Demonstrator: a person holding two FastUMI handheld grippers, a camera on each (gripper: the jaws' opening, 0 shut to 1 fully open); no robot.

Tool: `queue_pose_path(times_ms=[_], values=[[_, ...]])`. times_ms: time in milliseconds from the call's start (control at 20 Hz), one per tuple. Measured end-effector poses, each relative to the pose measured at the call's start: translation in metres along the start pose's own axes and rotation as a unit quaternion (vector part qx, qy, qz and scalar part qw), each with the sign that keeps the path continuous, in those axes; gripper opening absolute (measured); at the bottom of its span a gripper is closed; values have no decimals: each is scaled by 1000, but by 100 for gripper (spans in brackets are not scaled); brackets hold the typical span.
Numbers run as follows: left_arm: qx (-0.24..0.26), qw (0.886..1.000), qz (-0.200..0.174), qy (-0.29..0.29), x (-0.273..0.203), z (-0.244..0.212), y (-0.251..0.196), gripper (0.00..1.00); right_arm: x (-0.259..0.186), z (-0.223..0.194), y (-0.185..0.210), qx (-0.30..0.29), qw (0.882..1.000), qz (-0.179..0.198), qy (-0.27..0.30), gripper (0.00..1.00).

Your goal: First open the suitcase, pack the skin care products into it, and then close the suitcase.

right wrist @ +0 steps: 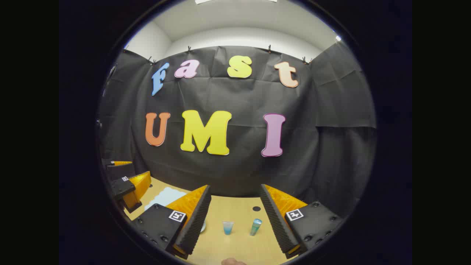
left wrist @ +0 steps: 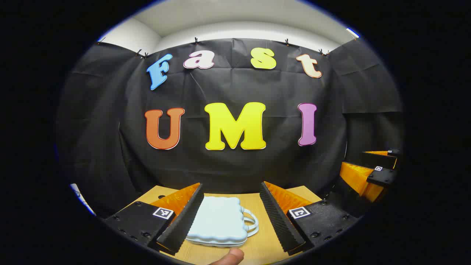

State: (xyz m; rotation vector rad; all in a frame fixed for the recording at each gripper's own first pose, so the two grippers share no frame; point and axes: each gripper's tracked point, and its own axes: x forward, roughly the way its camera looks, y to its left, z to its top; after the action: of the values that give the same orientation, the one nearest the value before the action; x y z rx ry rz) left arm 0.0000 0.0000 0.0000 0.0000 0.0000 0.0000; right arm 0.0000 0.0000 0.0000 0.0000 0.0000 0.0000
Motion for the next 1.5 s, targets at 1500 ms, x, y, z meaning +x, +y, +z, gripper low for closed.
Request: queue_pose_path(times_ms=[1500], values=[[90, 995, 1, 32, 21, -70, -22, 98, -10, -19, -85, -31, 998, -54, 11, 80]])
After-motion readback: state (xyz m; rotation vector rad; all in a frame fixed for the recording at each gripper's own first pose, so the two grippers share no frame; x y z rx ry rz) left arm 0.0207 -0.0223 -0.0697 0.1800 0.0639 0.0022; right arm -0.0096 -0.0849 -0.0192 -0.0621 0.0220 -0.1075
